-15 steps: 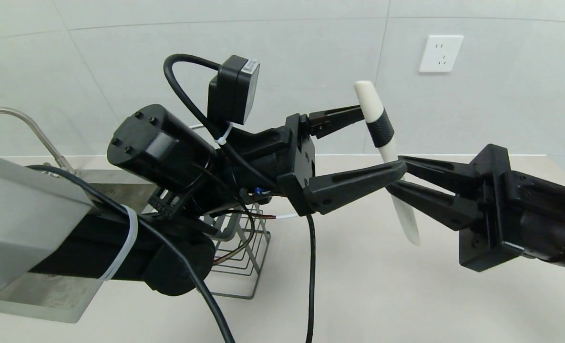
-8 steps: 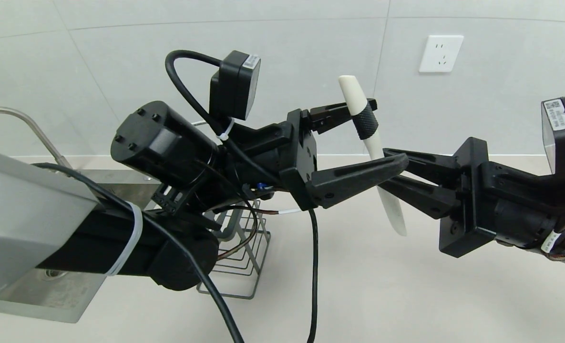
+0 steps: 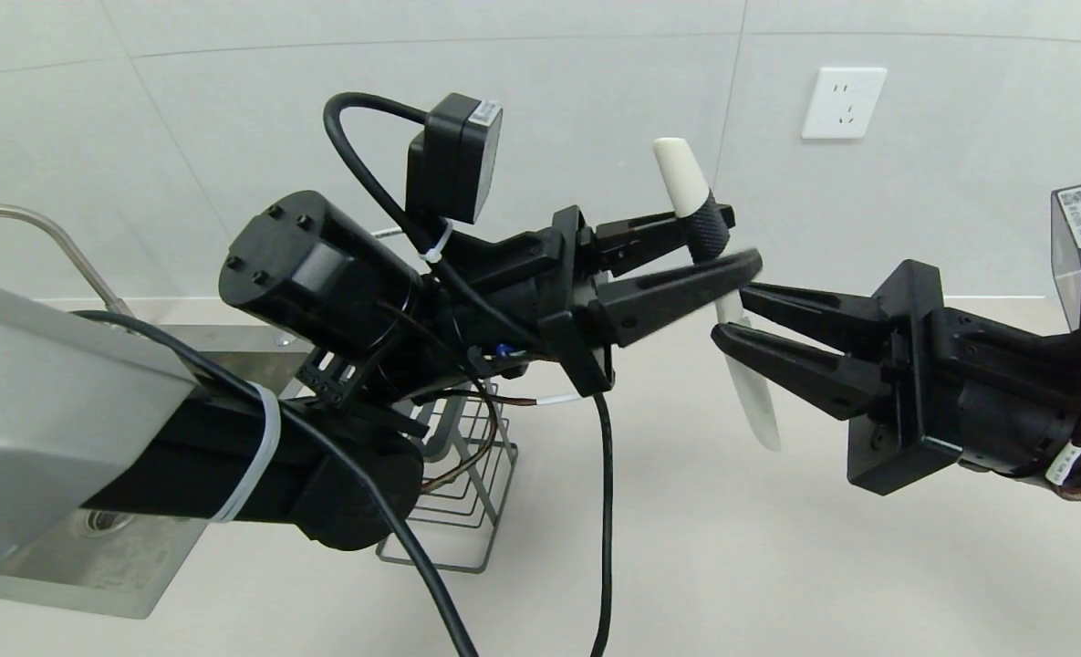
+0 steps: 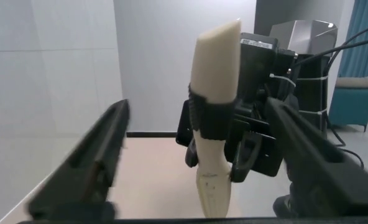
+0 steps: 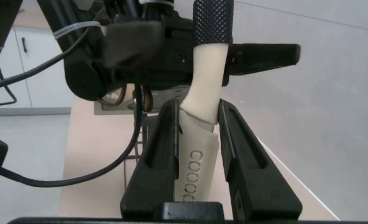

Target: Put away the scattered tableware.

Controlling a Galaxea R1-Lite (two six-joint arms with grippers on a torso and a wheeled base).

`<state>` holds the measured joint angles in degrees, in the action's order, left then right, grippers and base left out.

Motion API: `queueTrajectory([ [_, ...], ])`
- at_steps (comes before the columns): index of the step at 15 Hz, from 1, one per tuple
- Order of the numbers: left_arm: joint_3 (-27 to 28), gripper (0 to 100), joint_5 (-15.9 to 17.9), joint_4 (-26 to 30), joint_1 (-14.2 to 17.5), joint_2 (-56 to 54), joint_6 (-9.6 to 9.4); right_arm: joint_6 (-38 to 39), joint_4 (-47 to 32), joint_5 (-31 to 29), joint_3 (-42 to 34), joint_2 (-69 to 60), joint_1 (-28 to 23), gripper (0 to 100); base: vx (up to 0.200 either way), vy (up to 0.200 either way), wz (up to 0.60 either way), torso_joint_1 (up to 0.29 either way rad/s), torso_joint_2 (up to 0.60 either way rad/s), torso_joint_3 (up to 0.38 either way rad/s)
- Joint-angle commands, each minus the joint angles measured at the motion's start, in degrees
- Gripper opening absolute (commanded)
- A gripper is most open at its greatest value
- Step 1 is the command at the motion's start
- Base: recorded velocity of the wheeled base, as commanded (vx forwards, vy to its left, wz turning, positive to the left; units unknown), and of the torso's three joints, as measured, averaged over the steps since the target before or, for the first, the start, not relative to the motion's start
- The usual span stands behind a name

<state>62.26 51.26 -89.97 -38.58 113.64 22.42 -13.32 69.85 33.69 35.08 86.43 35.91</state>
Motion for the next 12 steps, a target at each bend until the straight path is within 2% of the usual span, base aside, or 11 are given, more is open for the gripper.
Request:
queueTrajectory([
  [1, 0.1, 0, 0.0, 0.0, 0.0, 0.1, -0.01, 0.0, 0.0, 0.1, 0.0, -0.9, 0.0, 0, 0.0, 0.0, 0.0, 0.0, 0.0, 0.0],
  [2, 0.1, 0, 0.0, 0.0, 0.0, 0.1, -0.09, -0.1, 0.0, 0.1, -0.2, -0.9, 0.0, 0, 0.0, 0.0, 0.0, 0.0, 0.0, 0.0],
  [3, 0.1, 0, 0.0, 0.0, 0.0, 0.2, -0.09, -0.2, 0.0, 0.1, -0.2, -0.9, 0.0, 100, 0.0, 0.0, 0.0, 0.0, 0.0, 0.0],
  [7, 0.1, 0, -1.0, 0.0, 0.0, 0.0, -0.36, -0.2, 0.0, 0.1, -3.0, -1.6, 0.6, 100, 0.0, 0.0, 0.0, 0.0, 0.0, 0.0],
  [10, -0.4, 0, -1.9, 0.0, 0.3, -0.2, -0.8, -0.1, -0.1, -0.1, -9.2, -5.7, 0.4, 100, 0.0, 0.0, 0.0, 0.0, 0.0, 0.0],
  [11, -1.5, 0, -1.8, 0.0, 0.6, -0.3, -1.41, -0.1, -0.2, -0.3, -12.5, -8.9, -1.3, 100, 0.0, 0.0, 0.0, 0.0, 0.0, 0.0],
  [12, -2.4, 0, -1.8, 0.0, 0.7, -0.3, -2.29, -0.2, -0.1, -0.3, -14.9, -11.3, -3.9, 0, 0.0, 0.0, 0.0, 0.0, 0.0, 0.0],
])
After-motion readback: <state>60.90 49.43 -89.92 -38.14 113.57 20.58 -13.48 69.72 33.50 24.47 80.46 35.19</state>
